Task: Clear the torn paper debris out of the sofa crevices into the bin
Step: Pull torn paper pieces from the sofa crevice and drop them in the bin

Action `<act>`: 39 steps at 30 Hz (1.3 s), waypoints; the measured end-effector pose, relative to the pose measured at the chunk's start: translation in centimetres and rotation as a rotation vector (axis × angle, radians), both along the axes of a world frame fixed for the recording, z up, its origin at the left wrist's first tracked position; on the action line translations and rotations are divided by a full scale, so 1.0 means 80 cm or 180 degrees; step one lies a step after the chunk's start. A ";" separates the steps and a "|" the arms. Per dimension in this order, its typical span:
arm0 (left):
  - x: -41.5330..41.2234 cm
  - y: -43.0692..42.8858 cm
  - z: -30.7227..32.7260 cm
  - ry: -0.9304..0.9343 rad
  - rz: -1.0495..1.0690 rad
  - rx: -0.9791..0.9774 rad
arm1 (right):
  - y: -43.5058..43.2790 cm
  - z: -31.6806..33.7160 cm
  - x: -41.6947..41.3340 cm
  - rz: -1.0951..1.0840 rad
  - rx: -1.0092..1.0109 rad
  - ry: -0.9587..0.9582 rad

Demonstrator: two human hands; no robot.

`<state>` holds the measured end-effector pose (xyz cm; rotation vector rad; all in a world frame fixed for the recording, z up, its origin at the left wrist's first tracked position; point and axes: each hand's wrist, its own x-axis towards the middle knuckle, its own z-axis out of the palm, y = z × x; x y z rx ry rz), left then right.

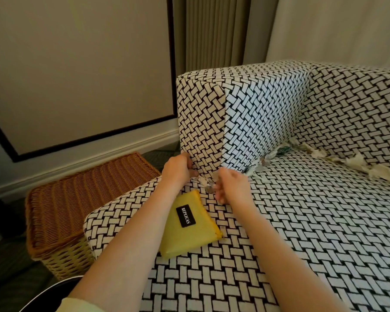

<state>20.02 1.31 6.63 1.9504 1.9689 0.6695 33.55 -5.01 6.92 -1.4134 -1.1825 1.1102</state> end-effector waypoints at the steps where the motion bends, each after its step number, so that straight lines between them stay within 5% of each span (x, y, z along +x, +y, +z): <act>1: 0.000 0.001 0.000 -0.0011 -0.0009 0.0017 | -0.002 0.005 0.006 -0.0072 -0.0352 0.1014; 4: 0.000 0.001 -0.005 0.0022 -0.0069 0.0246 | 0.000 0.010 0.020 -0.0058 -0.0732 0.2383; 12: 0.002 -0.005 -0.006 0.0517 -0.0236 0.0446 | -0.001 0.011 0.014 -0.0035 -0.0779 0.2029; 14: 0.001 -0.006 -0.005 0.0935 -0.0365 0.0653 | -0.001 0.011 0.013 -0.0083 -0.0819 0.1219; 17: -0.001 -0.009 -0.003 0.1762 -0.0794 0.1158 | -0.004 0.003 0.006 -0.0073 -0.0108 -0.1612; 19: -0.005 -0.009 -0.004 0.2002 -0.1097 0.1402 | -0.005 -0.008 -0.002 0.0143 0.0291 -0.2880; 22: -0.007 -0.011 -0.003 0.1920 -0.1271 0.1456 | 0.001 -0.017 -0.012 0.0091 0.0391 -0.3395; 25: -0.003 -0.017 0.001 0.1202 -0.1161 0.1073 | 0.004 -0.020 -0.014 -0.0044 0.0543 -0.3637; 27: -0.002 -0.019 0.001 0.0683 -0.1080 0.0826 | -0.001 -0.019 -0.010 -0.0154 0.0675 -0.3284; 30: -0.003 -0.016 -0.004 0.0086 -0.0951 0.0656 | -0.010 -0.011 -0.007 -0.0328 0.0587 -0.1970; 35: -0.011 -0.019 -0.002 -0.1203 -0.0459 0.0714 | -0.004 0.008 -0.002 -0.0322 -0.0800 0.1812; 39: -0.028 -0.023 0.021 -0.1980 -0.0519 0.0601 | 0.000 0.008 -0.016 0.0139 -0.1088 0.2680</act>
